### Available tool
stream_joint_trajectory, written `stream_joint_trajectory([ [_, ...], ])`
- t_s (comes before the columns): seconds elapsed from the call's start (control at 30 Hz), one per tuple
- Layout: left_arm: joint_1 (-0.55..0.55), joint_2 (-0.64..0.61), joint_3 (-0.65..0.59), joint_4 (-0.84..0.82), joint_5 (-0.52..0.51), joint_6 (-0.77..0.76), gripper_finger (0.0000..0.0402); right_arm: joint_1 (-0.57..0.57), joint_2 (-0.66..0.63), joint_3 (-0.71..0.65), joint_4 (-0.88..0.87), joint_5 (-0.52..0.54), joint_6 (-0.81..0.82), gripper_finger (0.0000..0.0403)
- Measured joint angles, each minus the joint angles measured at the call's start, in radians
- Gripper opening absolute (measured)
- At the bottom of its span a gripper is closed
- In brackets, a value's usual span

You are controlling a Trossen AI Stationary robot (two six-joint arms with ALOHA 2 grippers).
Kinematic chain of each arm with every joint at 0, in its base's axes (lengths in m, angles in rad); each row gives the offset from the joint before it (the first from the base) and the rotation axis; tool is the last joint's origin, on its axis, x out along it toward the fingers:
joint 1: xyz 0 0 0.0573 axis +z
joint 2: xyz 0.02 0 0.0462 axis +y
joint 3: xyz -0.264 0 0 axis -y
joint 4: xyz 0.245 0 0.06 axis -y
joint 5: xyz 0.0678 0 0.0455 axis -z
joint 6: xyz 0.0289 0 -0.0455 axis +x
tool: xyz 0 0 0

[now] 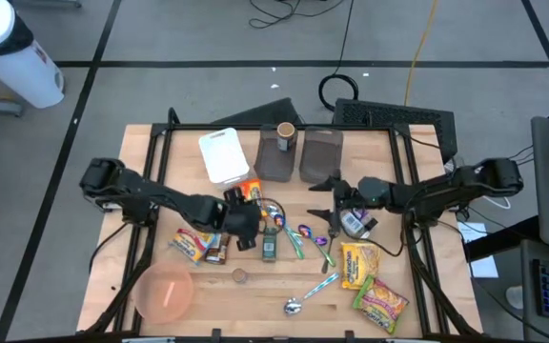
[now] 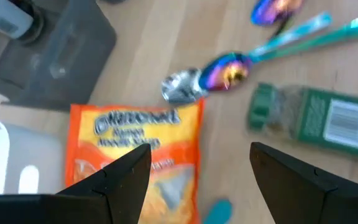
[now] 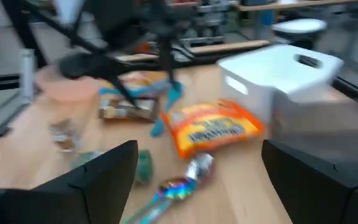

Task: Pick & Place Food Item
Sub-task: Put the orange noodle pack into the white bin

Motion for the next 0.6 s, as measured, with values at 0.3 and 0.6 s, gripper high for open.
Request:
stream_joint_trajectory([
  [0.3,-0.074,0.136,0.050,-0.060,-0.052,-0.117,0.0278,0.161,0.000,-0.233,0.379,0.338,0.001,0.0334],
  [0.6,-0.081,0.216,0.050,-0.135,-0.134,-0.116,0.0278,0.208,0.000,-0.252,0.399,0.358,0.078,0.0334],
])
